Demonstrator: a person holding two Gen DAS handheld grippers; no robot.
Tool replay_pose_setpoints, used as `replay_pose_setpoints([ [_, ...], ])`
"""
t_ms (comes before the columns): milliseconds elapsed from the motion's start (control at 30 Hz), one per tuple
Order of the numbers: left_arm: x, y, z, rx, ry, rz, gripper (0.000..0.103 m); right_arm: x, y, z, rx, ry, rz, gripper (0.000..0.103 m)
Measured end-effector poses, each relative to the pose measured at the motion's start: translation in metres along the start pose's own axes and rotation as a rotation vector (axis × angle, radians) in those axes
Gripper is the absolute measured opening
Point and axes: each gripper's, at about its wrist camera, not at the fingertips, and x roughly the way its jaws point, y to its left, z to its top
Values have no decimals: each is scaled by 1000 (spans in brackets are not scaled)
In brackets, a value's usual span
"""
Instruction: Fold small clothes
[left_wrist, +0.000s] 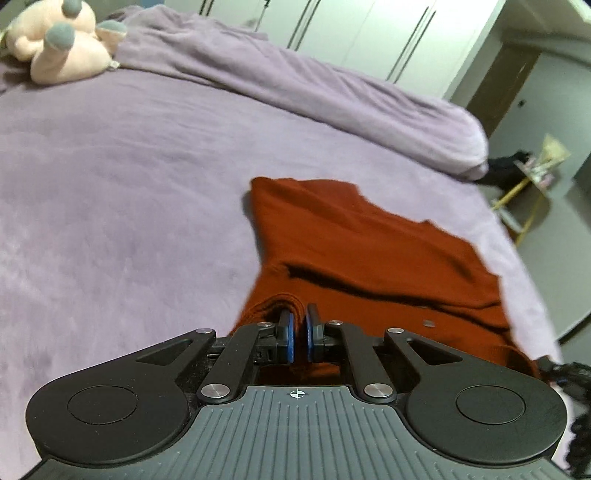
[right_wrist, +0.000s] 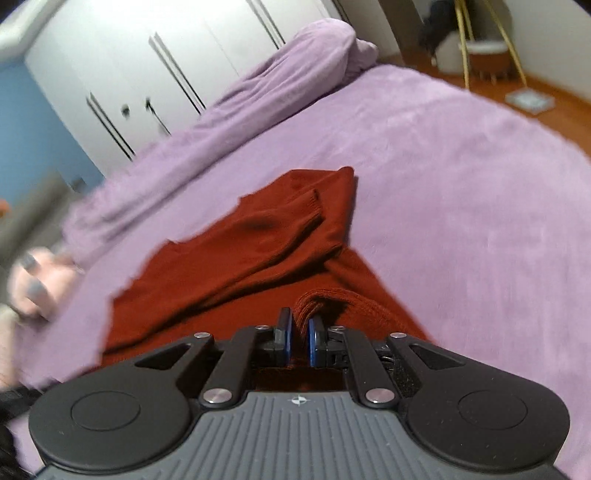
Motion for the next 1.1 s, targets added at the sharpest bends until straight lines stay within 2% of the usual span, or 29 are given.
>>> replay_pose_setpoints([
  [100, 17, 2, 2, 26, 6, 44, 12, 9, 4, -1, -84, -4, -53, 10],
  [167, 19, 5, 2, 36, -9, 55, 18, 5, 3, -2, -124, -33, -69, 21],
  [233, 17, 11, 0, 55, -58, 96, 26, -2, 2, -4, -176, -88, -111, 37],
  [267, 17, 15, 0, 71, -72, 108, 32, -5, 1, -4, -216, -115, -122, 41],
  [300, 17, 17, 0, 81, -71, 98, 33, -7, -2, -3, -251, -130, -122, 50],
  [333, 19, 21, 1, 89, -53, 71, 34, -7, -3, -2, -273, -124, -116, 51],
  [400, 25, 22, 0, 115, 6, 26, 40, -2, -6, -1, -314, -64, -87, 51],
  [500, 37, 14, -3, 191, 64, 16, 44, 12, -2, -1, -385, 4, -81, 50],
  [567, 46, 10, -5, 220, 90, 10, 45, 22, 1, -1, -433, 36, -89, 44],
  [600, 48, 9, -6, 221, 97, 7, 43, 26, 2, 0, -441, 48, -82, 34],
  [633, 50, 7, -6, 220, 100, 4, 43, 29, 3, 0, -444, 61, -76, 31],
  [733, 53, 4, -5, 233, 110, -24, 42, 32, 6, -3, -469, 80, -65, 28],
  [833, 57, 2, -6, 259, 130, -16, 35, 38, 1, -3, -471, 100, -70, 29],
  [967, 56, 1, -4, 259, 129, -49, 23, 41, -8, 2, -403, 128, -40, 28],
  [1033, 57, 1, -4, 260, 130, -57, 20, 41, -5, 2, -425, 127, -30, 15],
  [1100, 59, 0, -4, 267, 131, -55, 15, 42, -3, 1, -441, 128, -25, 12],
])
